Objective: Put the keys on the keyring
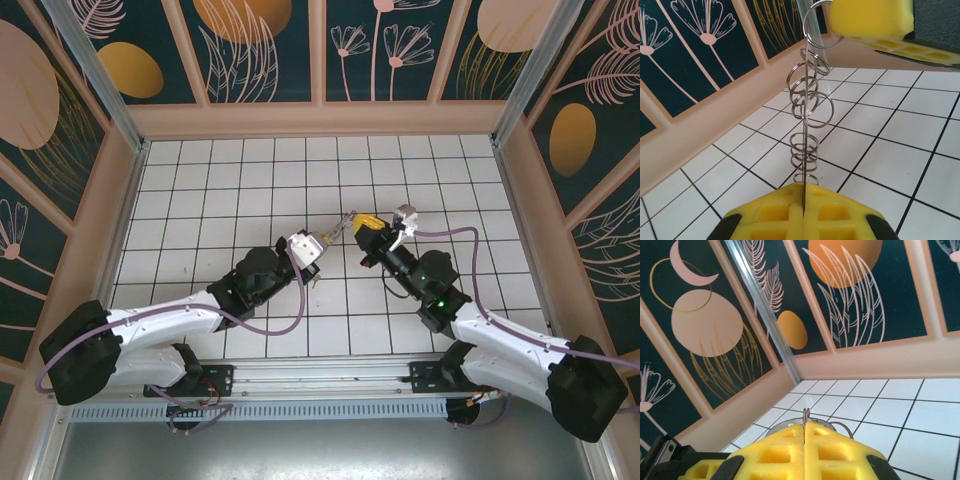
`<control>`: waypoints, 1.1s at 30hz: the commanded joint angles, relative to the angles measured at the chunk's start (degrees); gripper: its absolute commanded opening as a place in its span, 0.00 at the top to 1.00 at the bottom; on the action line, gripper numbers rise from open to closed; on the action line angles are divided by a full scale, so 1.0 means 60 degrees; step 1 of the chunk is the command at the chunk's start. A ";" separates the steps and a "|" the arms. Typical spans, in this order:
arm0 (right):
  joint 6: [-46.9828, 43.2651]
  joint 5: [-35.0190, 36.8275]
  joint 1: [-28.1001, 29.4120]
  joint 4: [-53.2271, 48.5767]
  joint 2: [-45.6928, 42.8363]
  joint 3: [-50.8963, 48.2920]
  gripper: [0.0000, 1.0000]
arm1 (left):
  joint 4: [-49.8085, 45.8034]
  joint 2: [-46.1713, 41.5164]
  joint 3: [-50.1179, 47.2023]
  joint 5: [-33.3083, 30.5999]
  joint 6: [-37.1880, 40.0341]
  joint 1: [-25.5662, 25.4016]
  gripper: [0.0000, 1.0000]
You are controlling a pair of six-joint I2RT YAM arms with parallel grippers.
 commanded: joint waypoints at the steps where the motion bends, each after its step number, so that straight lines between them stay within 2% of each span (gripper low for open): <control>1: 0.0314 -0.0715 -0.0104 0.0027 0.0139 0.0228 1.00 | 0.0247 -0.0414 -0.0156 -0.0527 0.0293 -0.0043 1.00; 6: 0.0718 -0.1611 -0.0295 0.0367 0.0485 0.0302 1.00 | 0.0405 -0.0543 -0.0288 -0.0878 0.0389 -0.0069 1.00; 21: 0.0966 -0.2318 -0.0551 0.0057 0.0844 0.0644 1.00 | 0.0616 -0.0686 -0.0350 -0.1793 0.1139 -0.0468 1.00; 33: 0.0900 -0.3112 -0.0805 -0.0611 0.0850 0.1040 1.00 | -0.0288 -0.0790 -0.0120 -0.2033 0.1814 -0.0485 1.00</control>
